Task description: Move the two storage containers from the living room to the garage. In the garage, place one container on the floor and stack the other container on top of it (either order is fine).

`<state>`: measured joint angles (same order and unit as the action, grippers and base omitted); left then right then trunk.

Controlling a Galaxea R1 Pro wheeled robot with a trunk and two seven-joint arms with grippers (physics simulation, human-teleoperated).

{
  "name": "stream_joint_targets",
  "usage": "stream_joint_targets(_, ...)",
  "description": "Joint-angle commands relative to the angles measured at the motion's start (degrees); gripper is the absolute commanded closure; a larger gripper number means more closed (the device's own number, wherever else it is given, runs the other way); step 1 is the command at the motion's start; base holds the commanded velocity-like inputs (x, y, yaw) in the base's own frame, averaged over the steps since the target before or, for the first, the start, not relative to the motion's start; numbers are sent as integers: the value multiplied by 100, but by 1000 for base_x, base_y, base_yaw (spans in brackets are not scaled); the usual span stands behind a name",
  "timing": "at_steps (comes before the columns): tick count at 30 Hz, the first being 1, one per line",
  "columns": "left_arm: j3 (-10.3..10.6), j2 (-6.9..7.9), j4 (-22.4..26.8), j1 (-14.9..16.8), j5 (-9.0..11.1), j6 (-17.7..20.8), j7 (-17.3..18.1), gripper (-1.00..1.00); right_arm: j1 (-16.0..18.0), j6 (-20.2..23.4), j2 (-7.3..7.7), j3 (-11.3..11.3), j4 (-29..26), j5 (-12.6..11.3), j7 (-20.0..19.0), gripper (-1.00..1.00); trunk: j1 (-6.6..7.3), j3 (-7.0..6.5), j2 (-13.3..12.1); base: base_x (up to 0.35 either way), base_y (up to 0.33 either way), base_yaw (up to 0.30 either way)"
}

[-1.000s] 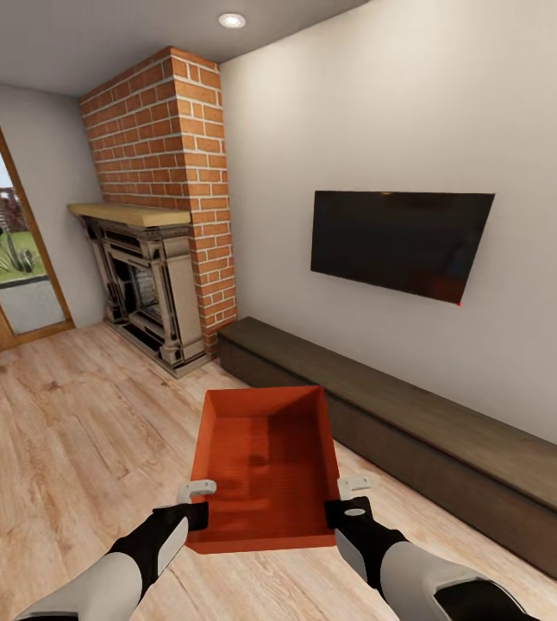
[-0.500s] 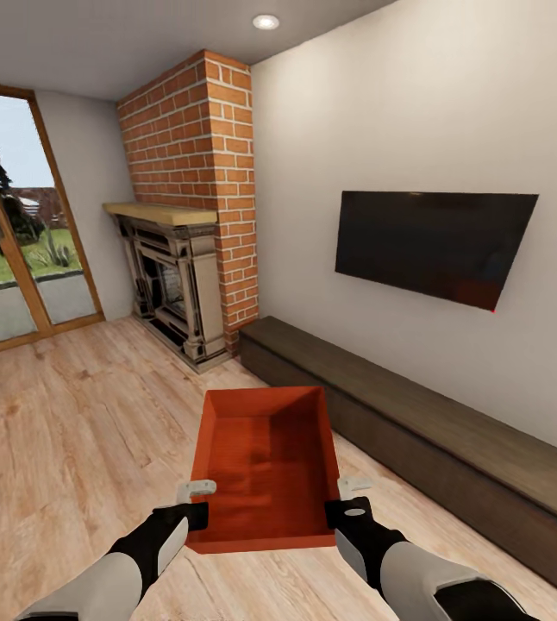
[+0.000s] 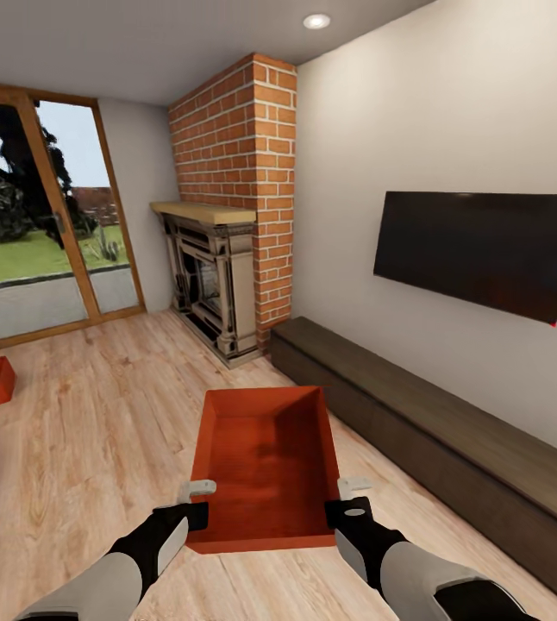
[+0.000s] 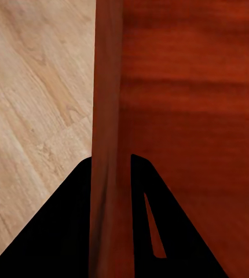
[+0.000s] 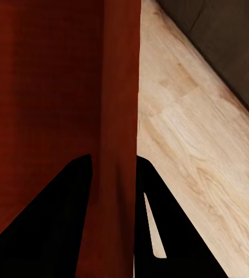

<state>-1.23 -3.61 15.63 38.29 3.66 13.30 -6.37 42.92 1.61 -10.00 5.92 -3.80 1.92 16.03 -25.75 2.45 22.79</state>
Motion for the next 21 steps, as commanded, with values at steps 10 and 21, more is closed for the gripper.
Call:
stream_joint_targets(10, -37, 33, 19, 3, -76, 41, -57, 100, 6, 15, 0, 41, 0, 54, 93, 100, -3, 13, 13, 0, 0, 276)
stream_joint_targets(21, -37, 34, 16, 3, -76, 41, -57, 100, 6, 17, 0, 16, -2, 54, 93, 100, -3, 13, 13, 0, 0, 277)
